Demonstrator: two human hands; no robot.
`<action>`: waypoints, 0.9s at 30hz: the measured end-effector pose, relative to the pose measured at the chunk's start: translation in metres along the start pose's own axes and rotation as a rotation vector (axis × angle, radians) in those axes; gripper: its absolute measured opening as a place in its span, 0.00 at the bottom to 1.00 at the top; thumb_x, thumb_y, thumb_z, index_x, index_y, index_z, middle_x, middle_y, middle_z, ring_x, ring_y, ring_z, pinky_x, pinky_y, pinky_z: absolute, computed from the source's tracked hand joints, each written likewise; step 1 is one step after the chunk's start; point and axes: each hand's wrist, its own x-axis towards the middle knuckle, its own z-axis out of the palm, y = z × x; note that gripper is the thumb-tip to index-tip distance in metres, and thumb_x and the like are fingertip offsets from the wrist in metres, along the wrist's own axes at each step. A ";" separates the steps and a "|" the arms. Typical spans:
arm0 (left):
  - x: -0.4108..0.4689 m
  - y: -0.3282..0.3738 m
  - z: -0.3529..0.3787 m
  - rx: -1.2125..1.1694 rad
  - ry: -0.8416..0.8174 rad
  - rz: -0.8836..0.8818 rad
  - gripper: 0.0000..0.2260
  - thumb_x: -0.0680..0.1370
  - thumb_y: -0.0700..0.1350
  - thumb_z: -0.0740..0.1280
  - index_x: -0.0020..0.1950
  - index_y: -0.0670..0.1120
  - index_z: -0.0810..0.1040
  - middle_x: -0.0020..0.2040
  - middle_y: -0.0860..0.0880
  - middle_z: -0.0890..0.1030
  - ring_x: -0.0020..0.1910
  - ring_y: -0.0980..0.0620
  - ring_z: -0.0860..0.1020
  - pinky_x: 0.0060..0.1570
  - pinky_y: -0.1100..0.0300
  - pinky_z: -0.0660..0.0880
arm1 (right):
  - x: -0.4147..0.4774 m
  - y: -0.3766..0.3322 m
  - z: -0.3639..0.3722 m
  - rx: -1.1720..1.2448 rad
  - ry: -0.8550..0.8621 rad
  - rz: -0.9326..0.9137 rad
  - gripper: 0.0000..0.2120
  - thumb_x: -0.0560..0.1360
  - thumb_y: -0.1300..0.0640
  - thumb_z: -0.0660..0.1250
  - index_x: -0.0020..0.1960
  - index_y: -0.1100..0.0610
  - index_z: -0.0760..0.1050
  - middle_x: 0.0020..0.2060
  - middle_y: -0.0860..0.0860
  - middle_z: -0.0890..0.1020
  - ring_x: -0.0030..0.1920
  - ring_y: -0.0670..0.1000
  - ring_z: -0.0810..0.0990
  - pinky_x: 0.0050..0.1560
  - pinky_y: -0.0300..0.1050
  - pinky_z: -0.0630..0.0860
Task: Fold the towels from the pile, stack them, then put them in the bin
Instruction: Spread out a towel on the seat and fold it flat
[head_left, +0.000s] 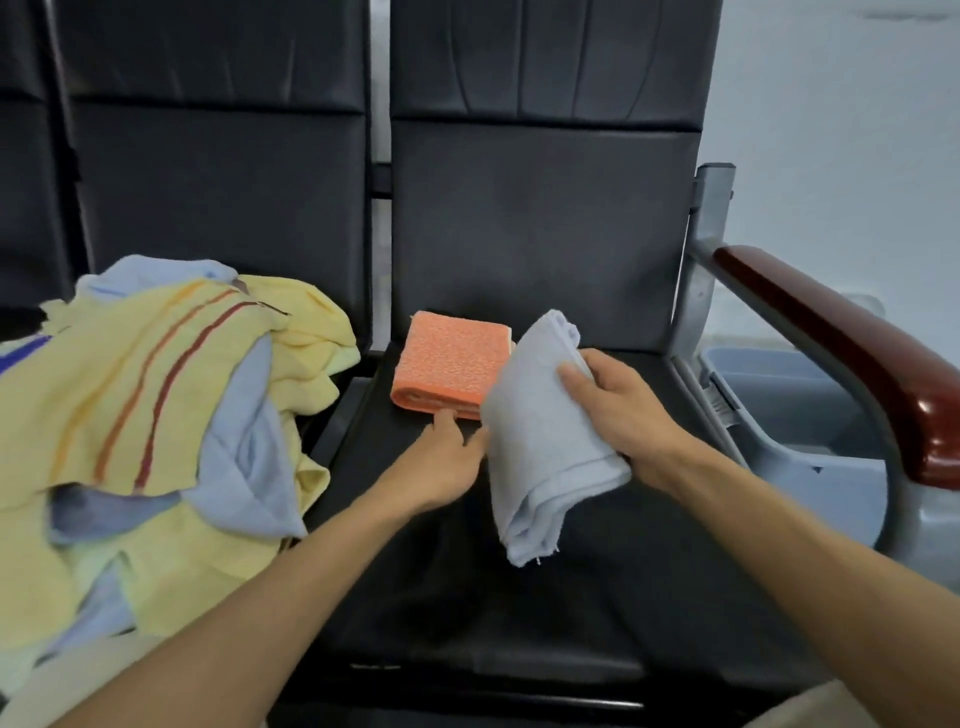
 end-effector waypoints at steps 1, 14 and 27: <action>0.003 -0.005 -0.001 -0.129 -0.018 -0.062 0.31 0.80 0.63 0.54 0.75 0.43 0.60 0.66 0.44 0.75 0.59 0.47 0.77 0.58 0.52 0.74 | 0.004 -0.008 0.003 0.099 -0.004 0.006 0.10 0.81 0.51 0.60 0.53 0.56 0.75 0.43 0.49 0.80 0.42 0.46 0.78 0.42 0.39 0.76; 0.070 -0.012 -0.077 -0.507 0.091 0.035 0.14 0.78 0.42 0.67 0.64 0.43 0.75 0.54 0.46 0.83 0.52 0.47 0.82 0.52 0.51 0.79 | 0.095 0.005 0.017 0.294 -0.029 0.134 0.11 0.80 0.63 0.60 0.59 0.54 0.76 0.51 0.50 0.84 0.51 0.51 0.83 0.49 0.47 0.80; 0.178 -0.051 -0.058 -0.126 0.369 -0.032 0.17 0.78 0.45 0.66 0.65 0.39 0.73 0.60 0.43 0.78 0.57 0.43 0.77 0.55 0.53 0.74 | 0.184 0.077 0.071 -0.112 0.106 0.184 0.13 0.77 0.59 0.64 0.61 0.56 0.72 0.56 0.52 0.80 0.53 0.53 0.79 0.52 0.50 0.79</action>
